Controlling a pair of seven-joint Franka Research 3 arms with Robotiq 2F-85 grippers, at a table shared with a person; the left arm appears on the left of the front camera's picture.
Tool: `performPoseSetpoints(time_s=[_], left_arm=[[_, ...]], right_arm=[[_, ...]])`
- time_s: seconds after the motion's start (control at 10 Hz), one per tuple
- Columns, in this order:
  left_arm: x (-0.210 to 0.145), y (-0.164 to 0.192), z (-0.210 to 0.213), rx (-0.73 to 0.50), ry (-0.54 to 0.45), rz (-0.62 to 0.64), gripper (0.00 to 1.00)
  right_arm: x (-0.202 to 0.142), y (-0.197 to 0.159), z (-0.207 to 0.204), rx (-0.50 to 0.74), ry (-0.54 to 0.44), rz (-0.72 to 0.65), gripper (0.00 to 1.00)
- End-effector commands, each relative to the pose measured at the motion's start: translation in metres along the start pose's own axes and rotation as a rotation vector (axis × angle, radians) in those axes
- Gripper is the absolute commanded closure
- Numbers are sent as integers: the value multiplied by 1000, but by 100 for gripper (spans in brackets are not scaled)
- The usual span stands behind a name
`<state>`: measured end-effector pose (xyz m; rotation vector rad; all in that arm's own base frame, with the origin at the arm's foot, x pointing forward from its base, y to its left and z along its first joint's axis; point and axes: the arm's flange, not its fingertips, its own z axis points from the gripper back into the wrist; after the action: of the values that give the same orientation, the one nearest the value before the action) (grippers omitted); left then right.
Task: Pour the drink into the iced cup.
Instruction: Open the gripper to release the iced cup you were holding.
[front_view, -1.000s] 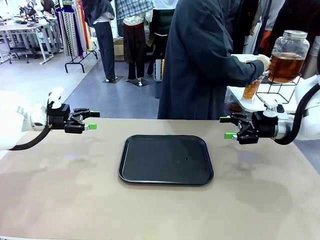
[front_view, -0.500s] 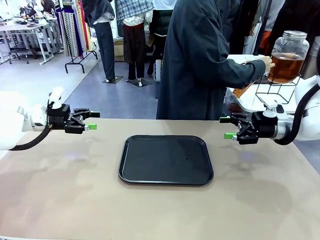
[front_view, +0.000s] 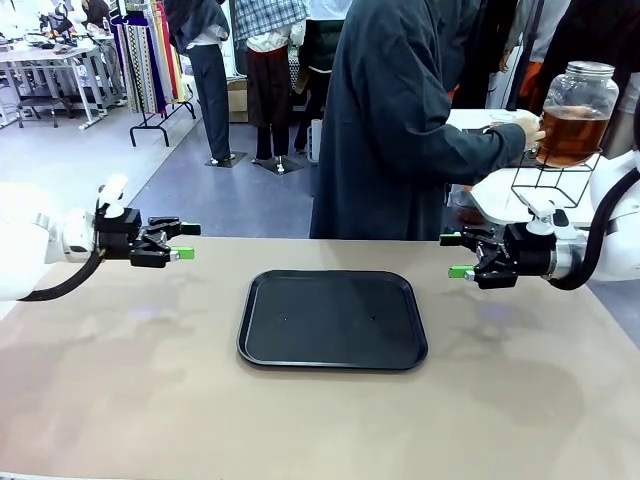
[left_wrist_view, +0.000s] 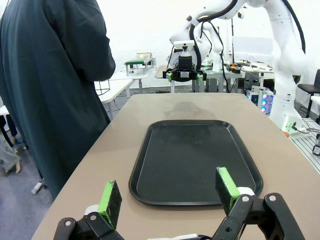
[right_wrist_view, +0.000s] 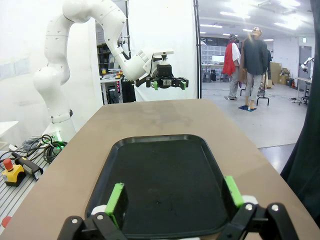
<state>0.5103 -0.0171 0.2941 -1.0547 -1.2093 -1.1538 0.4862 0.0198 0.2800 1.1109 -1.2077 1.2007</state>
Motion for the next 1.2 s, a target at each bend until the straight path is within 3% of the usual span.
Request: performPoseSetpoints(time_s=[0.0, 1.1], left_arm=[[2, 0, -1, -1, -6, 5, 0], [2, 0, -1, -1, -6, 5, 0]], right_arm=[[3, 0, -2, 3, -2, 6, 0], [3, 0, -2, 3, -2, 6, 0]])
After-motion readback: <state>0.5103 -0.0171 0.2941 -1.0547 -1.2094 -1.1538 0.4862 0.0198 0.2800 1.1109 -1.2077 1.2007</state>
